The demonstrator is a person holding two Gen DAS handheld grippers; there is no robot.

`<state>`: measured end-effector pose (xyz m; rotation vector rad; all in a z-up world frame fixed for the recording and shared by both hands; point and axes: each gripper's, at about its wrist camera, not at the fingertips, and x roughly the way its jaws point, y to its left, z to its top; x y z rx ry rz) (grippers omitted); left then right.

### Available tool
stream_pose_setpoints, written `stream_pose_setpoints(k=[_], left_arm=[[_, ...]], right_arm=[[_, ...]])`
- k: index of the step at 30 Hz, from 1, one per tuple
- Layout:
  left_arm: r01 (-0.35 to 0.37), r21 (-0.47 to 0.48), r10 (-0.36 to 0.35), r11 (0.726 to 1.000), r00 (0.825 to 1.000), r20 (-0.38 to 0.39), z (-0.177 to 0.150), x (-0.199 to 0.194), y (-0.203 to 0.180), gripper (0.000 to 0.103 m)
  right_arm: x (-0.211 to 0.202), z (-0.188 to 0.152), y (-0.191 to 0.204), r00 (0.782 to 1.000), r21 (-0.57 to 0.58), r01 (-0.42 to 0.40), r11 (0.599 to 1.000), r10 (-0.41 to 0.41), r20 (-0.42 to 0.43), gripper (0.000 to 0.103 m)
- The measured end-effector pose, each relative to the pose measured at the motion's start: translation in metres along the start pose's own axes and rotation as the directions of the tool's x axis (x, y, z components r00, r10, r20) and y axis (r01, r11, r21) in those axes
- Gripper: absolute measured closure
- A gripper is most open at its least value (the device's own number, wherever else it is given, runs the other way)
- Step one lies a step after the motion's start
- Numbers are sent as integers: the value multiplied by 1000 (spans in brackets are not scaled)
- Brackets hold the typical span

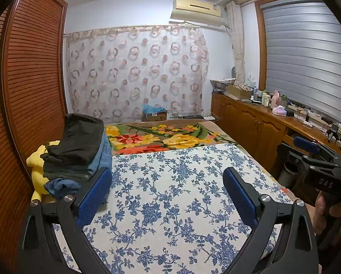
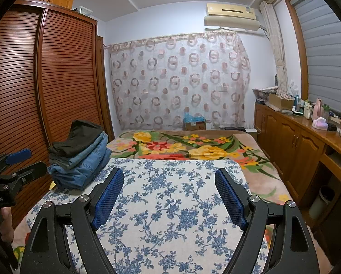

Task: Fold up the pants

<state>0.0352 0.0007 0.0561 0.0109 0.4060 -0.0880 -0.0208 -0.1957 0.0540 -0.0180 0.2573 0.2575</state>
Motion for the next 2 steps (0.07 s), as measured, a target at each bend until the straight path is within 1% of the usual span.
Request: stream_pose_setpoints(k=[2], left_arm=[[1, 0, -1, 1000, 1000, -1, 1, -1, 1, 5]], right_arm=[[0, 0, 0, 1000, 1, 1, 1000, -1, 0, 19]])
